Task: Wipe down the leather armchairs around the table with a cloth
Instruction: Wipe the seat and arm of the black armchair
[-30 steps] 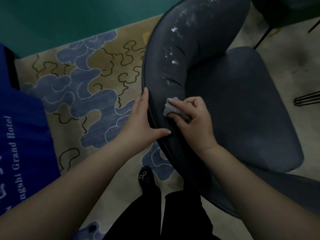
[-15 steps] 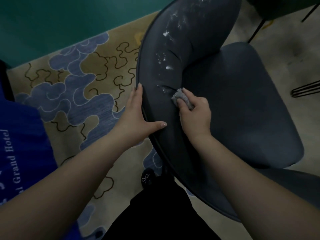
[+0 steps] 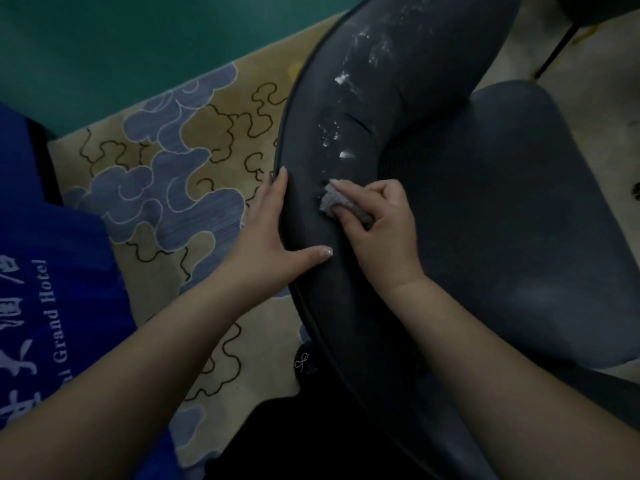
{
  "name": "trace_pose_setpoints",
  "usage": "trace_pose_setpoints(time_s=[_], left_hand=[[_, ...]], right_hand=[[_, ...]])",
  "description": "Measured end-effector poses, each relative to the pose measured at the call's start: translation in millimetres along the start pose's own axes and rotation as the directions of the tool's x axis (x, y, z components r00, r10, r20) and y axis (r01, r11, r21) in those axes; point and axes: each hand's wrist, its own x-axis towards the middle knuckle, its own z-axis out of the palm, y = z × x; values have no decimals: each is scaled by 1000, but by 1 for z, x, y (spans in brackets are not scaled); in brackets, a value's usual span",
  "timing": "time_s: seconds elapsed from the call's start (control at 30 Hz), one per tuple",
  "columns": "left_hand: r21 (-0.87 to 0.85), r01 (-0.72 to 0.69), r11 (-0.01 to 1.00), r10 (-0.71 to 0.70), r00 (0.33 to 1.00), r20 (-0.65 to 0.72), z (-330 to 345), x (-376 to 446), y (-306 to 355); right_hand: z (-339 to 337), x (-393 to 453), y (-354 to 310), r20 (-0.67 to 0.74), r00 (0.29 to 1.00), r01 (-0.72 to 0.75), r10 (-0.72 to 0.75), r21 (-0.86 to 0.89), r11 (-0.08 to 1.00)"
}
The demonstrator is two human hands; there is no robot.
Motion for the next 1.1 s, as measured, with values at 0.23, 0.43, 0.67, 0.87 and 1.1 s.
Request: trace_pose_setpoints(time_s=[0.23, 0.43, 0.67, 0.87, 1.1], left_hand=[[-82, 15, 997, -23, 995, -97, 1, 20, 8], [-32, -1, 999, -1, 998, -64, 1, 21, 8], [-5, -7, 1000, 7, 999, -48, 0, 22, 4], [-36, -16, 999, 15, 1000, -27, 1, 25, 3], [-63, -17, 998, 16, 1000, -15, -4, 26, 2]], right_hand=[[0, 11, -3, -13, 995, -92, 94, 135, 987], [1, 13, 1, 48, 998, -45, 42, 66, 997], [9, 14, -10, 58, 993, 106, -106, 14, 994], [-4, 21, 5, -4, 1000, -31, 31, -80, 996], [7, 22, -1, 71, 989, 134, -129, -70, 989]])
